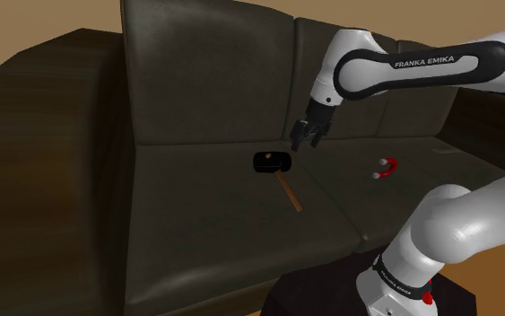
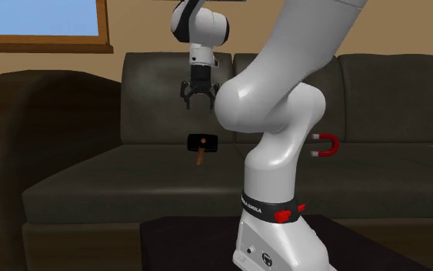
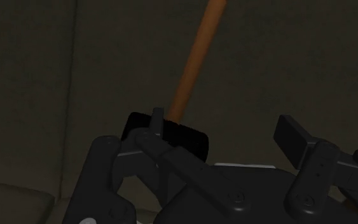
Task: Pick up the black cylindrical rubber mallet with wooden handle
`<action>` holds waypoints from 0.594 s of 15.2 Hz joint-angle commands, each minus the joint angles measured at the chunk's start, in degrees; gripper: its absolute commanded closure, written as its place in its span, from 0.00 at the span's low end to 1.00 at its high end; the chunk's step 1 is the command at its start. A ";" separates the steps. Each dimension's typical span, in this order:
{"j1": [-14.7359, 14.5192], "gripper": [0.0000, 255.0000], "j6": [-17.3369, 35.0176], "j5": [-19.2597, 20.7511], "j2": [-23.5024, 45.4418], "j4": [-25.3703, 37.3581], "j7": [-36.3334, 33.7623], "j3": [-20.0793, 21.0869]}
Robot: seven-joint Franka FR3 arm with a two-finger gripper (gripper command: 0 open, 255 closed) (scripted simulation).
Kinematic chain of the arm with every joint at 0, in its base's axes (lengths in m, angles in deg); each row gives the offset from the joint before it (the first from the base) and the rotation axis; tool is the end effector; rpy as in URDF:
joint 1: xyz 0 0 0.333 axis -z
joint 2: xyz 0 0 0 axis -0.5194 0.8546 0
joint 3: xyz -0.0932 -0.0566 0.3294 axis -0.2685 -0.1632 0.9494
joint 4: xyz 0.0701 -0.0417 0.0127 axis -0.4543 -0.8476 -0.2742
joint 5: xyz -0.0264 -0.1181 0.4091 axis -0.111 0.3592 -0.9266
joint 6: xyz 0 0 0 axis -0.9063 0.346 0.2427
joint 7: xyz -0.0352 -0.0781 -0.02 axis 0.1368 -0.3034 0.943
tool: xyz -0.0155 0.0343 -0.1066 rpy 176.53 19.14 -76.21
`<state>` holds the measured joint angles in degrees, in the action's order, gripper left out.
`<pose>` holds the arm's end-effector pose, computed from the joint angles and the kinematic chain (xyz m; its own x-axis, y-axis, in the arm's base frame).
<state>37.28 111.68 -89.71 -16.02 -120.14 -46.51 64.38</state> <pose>0.3906 -0.0118 0.4910 0.9689 -0.2340 0.0808 -0.2329 -0.9722 -0.0220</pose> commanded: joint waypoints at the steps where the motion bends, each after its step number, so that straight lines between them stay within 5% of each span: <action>1: 0.67 0.00 4.24 -0.57 3.18 -1.37 -1.69 0.06; 9: 3.00 0.00 19.73 -3.04 18.44 -3.19 -6.84 -0.55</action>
<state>39.90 129.40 -92.45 -0.09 -123.73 -52.86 64.07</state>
